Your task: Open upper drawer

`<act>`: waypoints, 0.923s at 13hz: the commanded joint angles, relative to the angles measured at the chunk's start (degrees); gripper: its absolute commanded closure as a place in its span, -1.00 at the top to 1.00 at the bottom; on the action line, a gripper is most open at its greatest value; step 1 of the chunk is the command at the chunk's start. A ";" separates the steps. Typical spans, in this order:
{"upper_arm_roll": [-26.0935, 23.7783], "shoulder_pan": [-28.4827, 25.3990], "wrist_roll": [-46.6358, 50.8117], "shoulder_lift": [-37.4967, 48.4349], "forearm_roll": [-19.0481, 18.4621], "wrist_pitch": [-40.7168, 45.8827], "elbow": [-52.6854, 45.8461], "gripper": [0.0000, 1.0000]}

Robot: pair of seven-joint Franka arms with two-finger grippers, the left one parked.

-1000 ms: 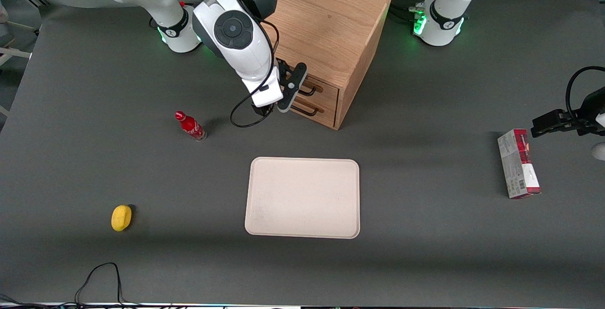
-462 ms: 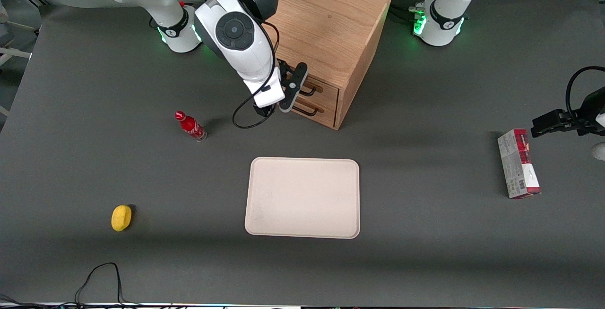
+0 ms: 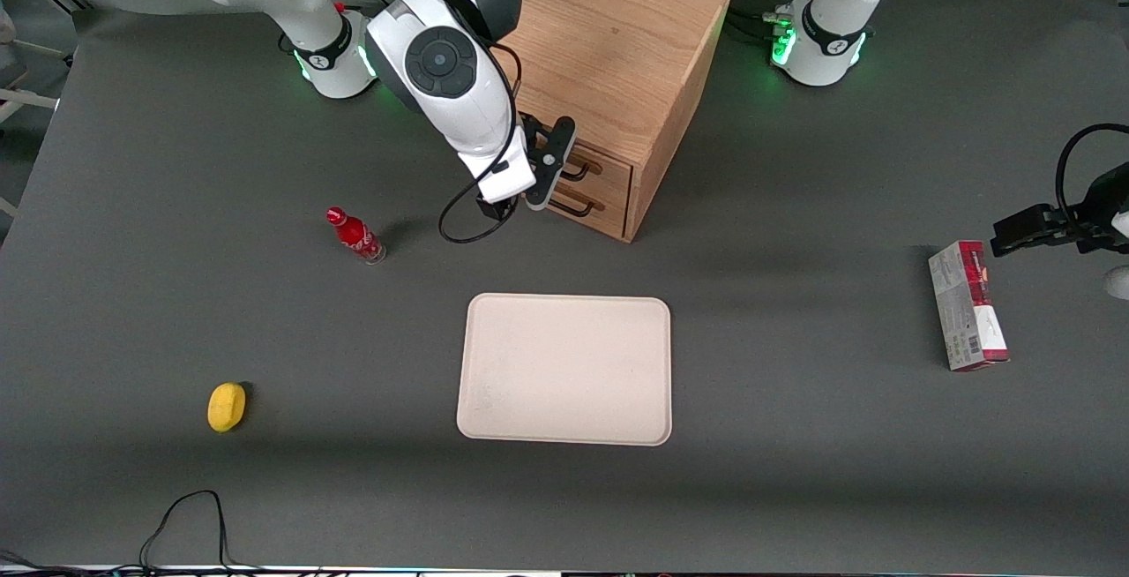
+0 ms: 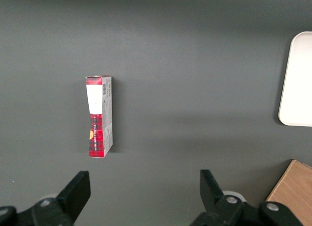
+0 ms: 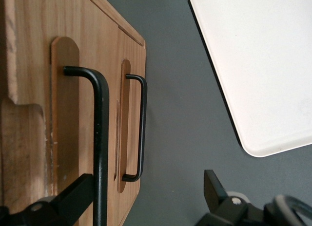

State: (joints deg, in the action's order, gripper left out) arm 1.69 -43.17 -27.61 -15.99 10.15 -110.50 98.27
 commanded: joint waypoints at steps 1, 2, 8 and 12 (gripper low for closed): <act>0.59 -0.34 -0.60 -2.99 1.19 -3.05 0.43 1.00; 0.68 -0.07 -0.60 -3.17 1.10 -3.05 0.34 1.00; 1.03 0.28 -0.60 -3.96 1.02 -3.05 -0.19 1.00; 2.09 1.42 0.02 -4.75 1.10 -2.53 -2.90 1.00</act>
State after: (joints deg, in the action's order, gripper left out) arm 3.30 -42.43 -27.57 -19.45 10.49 -113.39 97.87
